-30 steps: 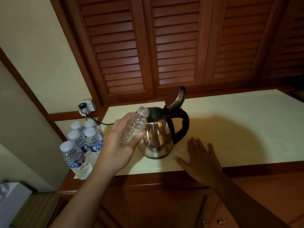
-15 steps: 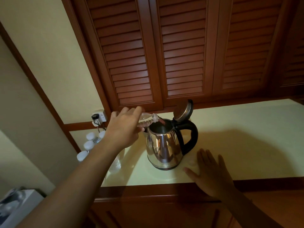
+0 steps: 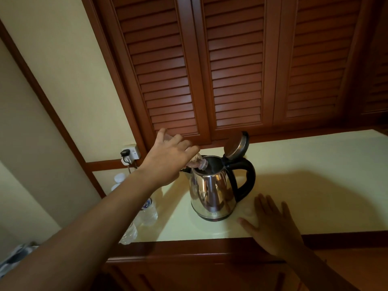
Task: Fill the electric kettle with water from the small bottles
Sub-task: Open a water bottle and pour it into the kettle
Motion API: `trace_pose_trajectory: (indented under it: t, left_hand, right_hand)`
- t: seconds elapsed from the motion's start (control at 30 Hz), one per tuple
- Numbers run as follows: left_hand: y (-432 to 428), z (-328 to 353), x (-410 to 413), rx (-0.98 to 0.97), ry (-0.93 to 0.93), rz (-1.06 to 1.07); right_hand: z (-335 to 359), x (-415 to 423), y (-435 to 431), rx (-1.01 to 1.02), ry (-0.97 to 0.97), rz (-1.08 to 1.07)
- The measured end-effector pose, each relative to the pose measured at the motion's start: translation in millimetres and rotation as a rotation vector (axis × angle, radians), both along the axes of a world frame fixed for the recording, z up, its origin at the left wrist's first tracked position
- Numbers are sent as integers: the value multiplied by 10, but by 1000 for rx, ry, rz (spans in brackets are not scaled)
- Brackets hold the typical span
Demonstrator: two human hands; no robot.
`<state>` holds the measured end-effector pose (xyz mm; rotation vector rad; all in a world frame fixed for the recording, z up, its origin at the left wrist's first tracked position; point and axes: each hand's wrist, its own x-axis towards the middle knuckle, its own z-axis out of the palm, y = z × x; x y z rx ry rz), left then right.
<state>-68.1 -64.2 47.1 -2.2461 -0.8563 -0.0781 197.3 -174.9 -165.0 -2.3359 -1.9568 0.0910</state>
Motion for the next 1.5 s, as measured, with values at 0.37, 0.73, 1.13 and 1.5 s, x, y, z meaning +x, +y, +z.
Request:
trace_pose_trajectory:
  t: [0.37, 0.73, 1.13, 1.5]
  left_hand:
    - [40, 36, 62, 91, 78, -158]
    - [48, 18, 121, 142, 106, -198]
    - [-7, -15, 120, 182, 108, -166]
    - [-507, -357, -57, -217, -586, 127]
  right_hand:
    - [-14, 19, -9, 59, 48, 28]
    - [61, 17, -48, 52, 116, 38]
    - [85, 29, -77, 103, 211, 47]
    - [256, -10, -144, 353, 451, 136]
